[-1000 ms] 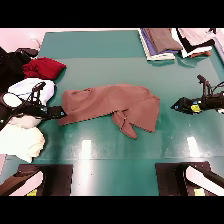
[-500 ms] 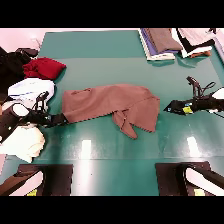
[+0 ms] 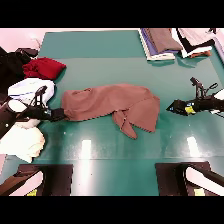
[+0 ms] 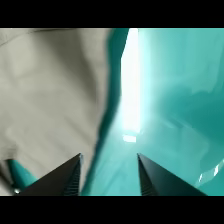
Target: Fold the shirts.
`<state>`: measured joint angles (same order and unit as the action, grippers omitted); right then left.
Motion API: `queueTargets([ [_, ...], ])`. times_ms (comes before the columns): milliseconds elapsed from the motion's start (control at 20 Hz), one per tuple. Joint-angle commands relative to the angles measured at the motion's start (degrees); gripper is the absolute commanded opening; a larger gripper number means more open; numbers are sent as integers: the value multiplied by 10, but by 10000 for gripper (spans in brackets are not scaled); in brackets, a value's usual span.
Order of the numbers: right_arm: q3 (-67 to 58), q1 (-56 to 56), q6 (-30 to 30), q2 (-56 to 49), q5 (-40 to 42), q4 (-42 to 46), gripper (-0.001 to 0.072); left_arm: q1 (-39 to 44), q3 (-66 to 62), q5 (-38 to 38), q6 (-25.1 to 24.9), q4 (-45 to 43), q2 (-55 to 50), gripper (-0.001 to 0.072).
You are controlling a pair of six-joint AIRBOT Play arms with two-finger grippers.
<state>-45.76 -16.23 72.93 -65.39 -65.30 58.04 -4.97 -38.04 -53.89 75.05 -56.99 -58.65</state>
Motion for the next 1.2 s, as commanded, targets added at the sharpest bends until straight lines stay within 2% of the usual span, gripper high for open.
queueTargets([
  [0,0,-21,-2,-50,1,-5,452,0,-50,-49,-1,5,0,23],
  [250,-14,-20,-72,-143,82,-175,448,0,-54,-54,-1,5,0,23],
  [500,-113,33,-79,-220,72,-189,442,0,-54,-52,11,5,0,23],
  [600,-140,58,-79,-246,66,-188,376,0,-54,-53,14,5,0,23],
  [650,-151,68,-81,-255,61,-187,306,0,-54,-56,14,5,0,23],
  [750,-169,80,-81,-251,55,-151,54,0,-57,-62,14,4,1,23],
  [800,-177,80,-81,-235,52,-132,19,0,-64,-68,15,3,4,22],
  [950,-218,65,-81,-144,41,-113,19,0,-145,-81,21,1,36,21],
  [1150,-360,19,-80,0,-2,-115,18,0,-376,-81,45,0,102,22],
])
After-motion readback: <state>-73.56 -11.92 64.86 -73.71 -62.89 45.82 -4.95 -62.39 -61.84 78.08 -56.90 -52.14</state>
